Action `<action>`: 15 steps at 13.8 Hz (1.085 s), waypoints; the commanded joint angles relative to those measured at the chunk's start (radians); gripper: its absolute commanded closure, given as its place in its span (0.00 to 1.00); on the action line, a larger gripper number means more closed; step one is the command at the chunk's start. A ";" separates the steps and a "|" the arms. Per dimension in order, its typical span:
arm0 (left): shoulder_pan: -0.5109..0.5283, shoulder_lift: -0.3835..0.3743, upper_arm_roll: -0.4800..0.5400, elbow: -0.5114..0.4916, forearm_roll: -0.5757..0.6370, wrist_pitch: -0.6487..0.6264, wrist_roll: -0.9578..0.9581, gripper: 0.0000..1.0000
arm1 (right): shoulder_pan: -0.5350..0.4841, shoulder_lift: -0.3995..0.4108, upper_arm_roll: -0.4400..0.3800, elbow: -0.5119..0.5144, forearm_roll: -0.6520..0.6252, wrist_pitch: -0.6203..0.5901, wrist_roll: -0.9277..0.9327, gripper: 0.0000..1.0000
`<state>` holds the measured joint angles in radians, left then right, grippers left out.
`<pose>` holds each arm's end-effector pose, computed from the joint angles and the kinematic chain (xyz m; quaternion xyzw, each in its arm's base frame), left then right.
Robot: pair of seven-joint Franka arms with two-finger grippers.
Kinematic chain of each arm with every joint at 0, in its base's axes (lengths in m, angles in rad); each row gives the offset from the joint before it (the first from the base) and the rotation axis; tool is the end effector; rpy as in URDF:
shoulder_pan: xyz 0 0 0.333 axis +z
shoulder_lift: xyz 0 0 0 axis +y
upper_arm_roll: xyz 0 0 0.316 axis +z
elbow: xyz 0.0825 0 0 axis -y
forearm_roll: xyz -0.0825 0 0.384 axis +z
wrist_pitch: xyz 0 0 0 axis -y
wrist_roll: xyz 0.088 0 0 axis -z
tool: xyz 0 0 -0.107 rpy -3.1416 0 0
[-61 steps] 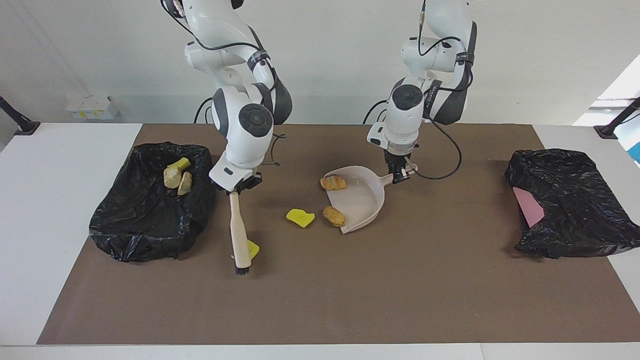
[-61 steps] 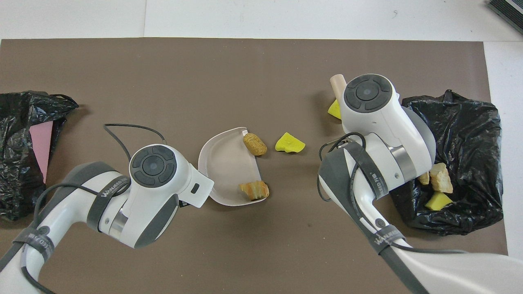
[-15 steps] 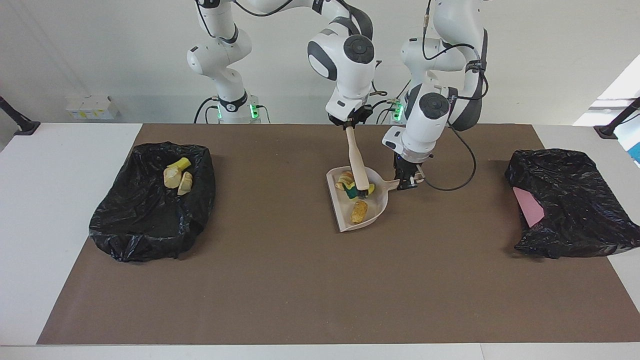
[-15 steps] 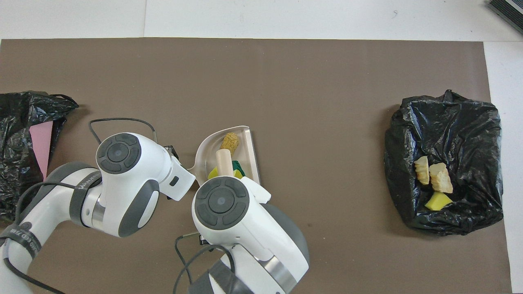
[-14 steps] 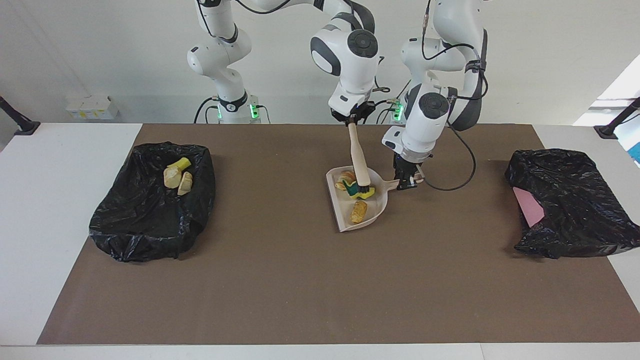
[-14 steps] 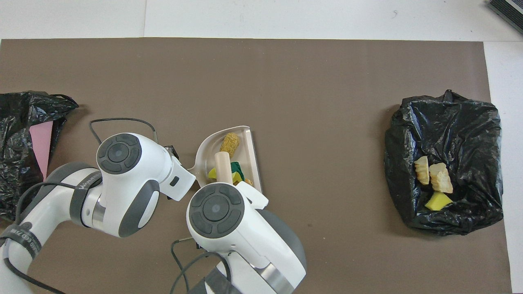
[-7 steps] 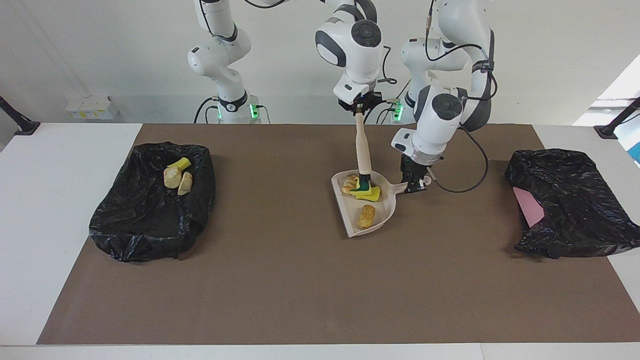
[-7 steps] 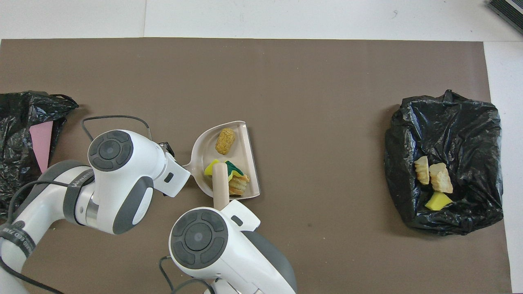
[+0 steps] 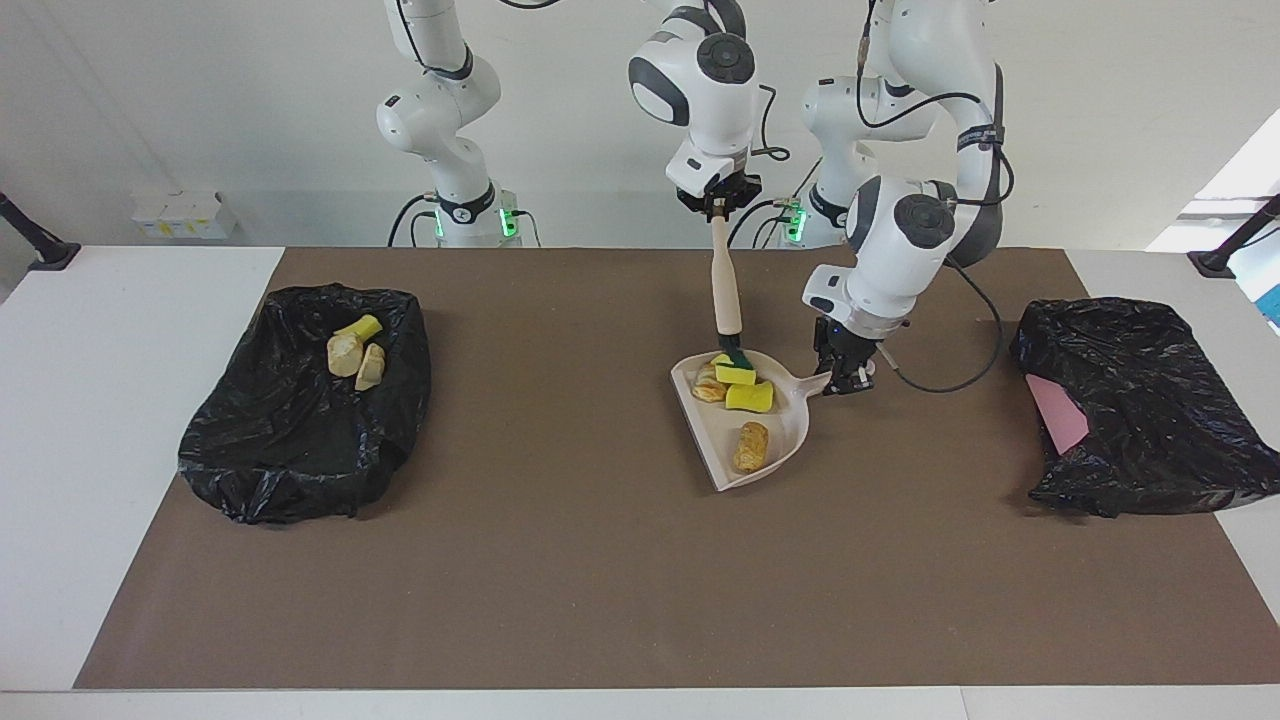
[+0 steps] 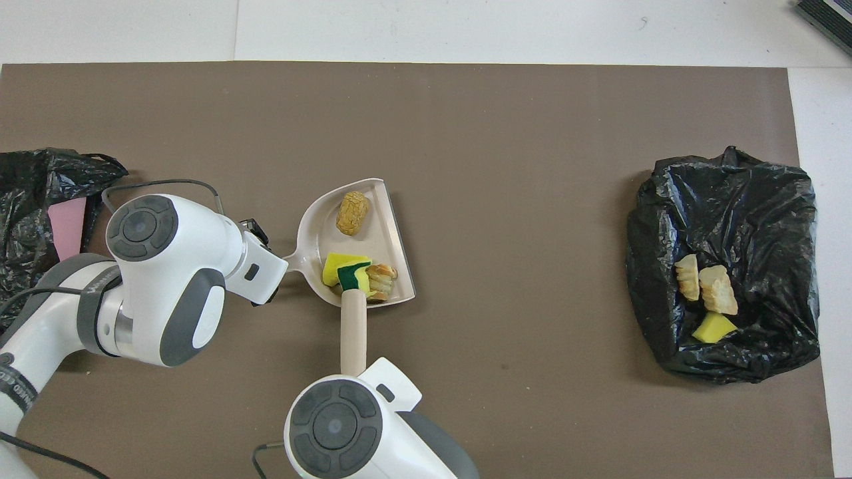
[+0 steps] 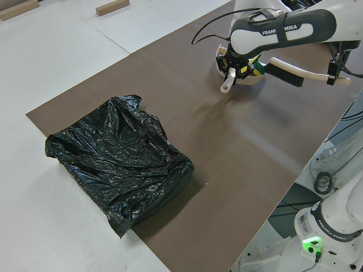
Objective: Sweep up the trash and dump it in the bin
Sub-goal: 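Push the debris deeper into the dustpan with the brush in the right gripper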
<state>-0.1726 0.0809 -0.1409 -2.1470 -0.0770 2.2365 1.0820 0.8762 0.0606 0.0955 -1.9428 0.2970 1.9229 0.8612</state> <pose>0.5238 -0.1715 0.3664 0.7809 -0.6236 0.0177 0.0317 0.3023 0.4778 0.4467 -0.9894 0.0019 0.1350 0.0534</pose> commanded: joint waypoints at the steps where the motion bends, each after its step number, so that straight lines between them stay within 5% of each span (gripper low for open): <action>1: 0.025 0.016 0.000 0.036 -0.017 -0.014 -0.007 1.00 | 0.004 -0.050 0.000 -0.055 0.022 0.027 0.024 1.00; 6: 0.033 0.014 0.001 0.041 -0.064 -0.069 -0.020 1.00 | -0.043 0.014 -0.005 0.062 0.019 -0.074 -0.040 1.00; 15: -0.011 -0.003 0.000 0.009 -0.056 -0.069 -0.024 1.00 | -0.117 0.007 -0.013 0.174 0.019 -0.263 -0.120 1.00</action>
<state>-0.1569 0.0924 -0.1500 -2.1304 -0.1232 2.1776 1.0644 0.7691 0.0597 0.0795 -1.7914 0.2970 1.6829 0.7690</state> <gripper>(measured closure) 0.687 0.736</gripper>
